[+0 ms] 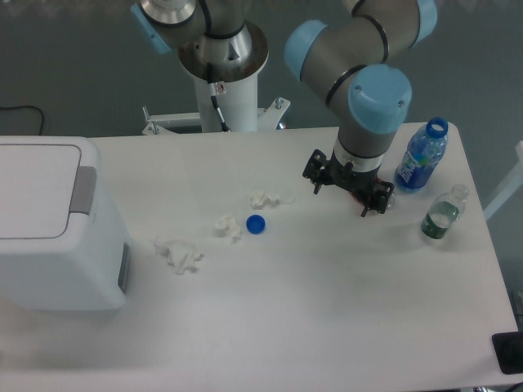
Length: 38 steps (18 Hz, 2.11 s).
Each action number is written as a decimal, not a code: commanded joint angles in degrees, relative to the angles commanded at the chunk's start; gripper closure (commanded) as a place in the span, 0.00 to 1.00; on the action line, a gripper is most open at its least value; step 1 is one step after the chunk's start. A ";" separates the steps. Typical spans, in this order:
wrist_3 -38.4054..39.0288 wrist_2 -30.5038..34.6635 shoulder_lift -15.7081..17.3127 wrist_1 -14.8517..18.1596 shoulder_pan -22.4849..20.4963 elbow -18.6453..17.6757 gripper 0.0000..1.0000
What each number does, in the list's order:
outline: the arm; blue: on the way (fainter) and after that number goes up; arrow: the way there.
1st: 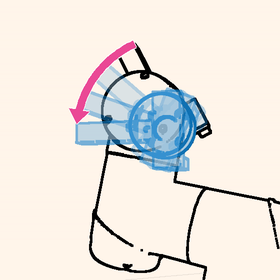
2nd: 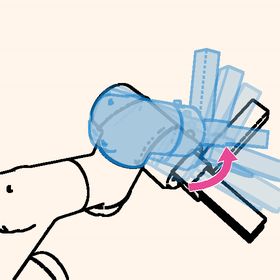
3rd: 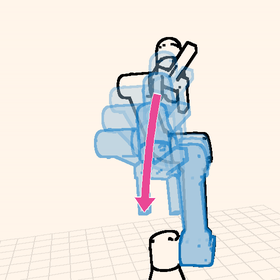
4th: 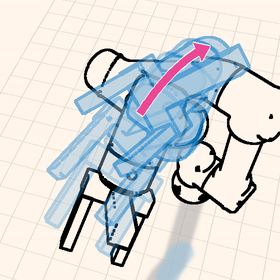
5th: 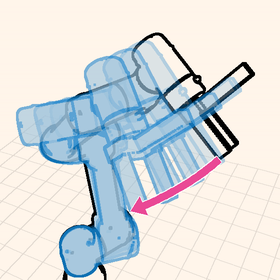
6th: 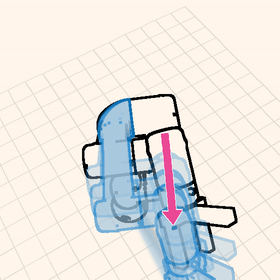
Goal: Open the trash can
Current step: 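Move the gripper across the table toward the white trash bin, then bring the gripper over the lid of the white trash bin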
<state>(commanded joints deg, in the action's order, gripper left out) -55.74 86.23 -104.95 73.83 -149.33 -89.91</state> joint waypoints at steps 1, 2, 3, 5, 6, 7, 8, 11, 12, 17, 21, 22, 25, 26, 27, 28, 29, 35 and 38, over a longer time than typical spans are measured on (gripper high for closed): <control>2.02 -0.53 0.27 0.00 0.26 0.09 0.00; 3.78 -1.06 0.62 0.09 1.05 0.52 0.00; 5.80 -1.33 0.79 0.18 1.75 0.88 0.00; 10.20 -2.20 0.80 0.18 3.16 1.32 0.00; 12.22 -3.34 0.88 0.09 3.86 1.41 0.02; 13.89 -4.13 0.88 0.18 4.04 1.75 0.07; 15.47 -4.75 1.14 0.18 4.57 1.84 0.09; 20.13 -4.93 2.02 0.26 6.58 2.20 0.22; 21.45 -4.93 2.11 0.35 7.29 2.28 0.28; 27.60 -5.19 2.64 4.91 10.10 4.30 0.45; 34.02 -5.81 3.17 6.24 12.91 4.92 0.59; 35.60 -5.90 3.17 6.24 13.79 5.18 0.63; 38.95 -5.90 3.26 6.68 16.25 5.71 0.65; 40.17 -5.81 3.26 6.94 17.13 5.71 0.68; 41.49 -5.90 3.26 7.03 17.66 5.80 0.69; 42.64 -5.90 3.26 7.03 18.19 5.89 0.69; 43.78 -5.90 3.26 7.03 19.06 5.98 0.69; 49.59 -8.36 3.34 9.31 21.53 7.82 0.76; 50.38 -10.29 4.31 10.72 21.80 7.82 0.78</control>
<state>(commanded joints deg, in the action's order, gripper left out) -5.37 75.95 -100.64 84.55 -127.53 -82.09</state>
